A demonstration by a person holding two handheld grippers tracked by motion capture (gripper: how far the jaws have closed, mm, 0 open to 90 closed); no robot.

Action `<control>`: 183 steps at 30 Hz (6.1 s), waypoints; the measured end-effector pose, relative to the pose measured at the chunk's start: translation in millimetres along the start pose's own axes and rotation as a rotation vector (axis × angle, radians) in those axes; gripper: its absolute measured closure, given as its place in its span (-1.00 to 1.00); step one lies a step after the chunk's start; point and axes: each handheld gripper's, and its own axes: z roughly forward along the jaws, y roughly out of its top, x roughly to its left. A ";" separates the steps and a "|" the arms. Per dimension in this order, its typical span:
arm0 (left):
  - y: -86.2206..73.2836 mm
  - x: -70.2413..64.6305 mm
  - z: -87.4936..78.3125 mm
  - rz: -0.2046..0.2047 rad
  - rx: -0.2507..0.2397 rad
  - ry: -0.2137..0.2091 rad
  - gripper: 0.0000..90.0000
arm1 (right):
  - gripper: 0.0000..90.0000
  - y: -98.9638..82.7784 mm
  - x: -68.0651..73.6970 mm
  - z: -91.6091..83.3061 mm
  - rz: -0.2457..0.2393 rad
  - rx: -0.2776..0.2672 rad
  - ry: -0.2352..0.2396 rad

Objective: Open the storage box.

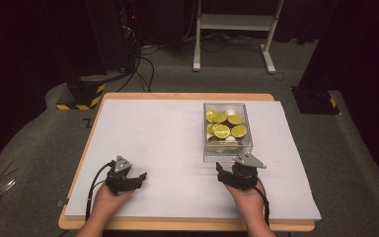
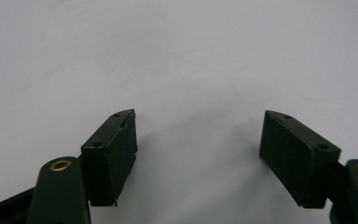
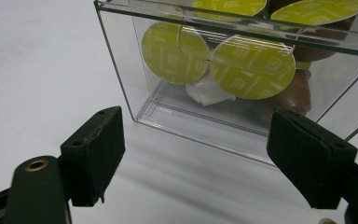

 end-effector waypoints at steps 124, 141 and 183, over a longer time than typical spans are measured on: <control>-0.2 0.3 -0.6 0.008 0.005 -0.008 -0.40 | -0.29 17.8 22.8 24.9 0.083 -0.052 -0.289; -0.3 -0.2 -0.3 0.003 0.000 -0.007 -0.40 | -0.29 9.8 25.9 13.4 0.081 -0.055 -0.277; -0.3 0.0 -0.5 0.007 0.003 -0.007 -0.40 | -0.29 -10.5 37.2 -11.9 0.078 -0.078 -0.267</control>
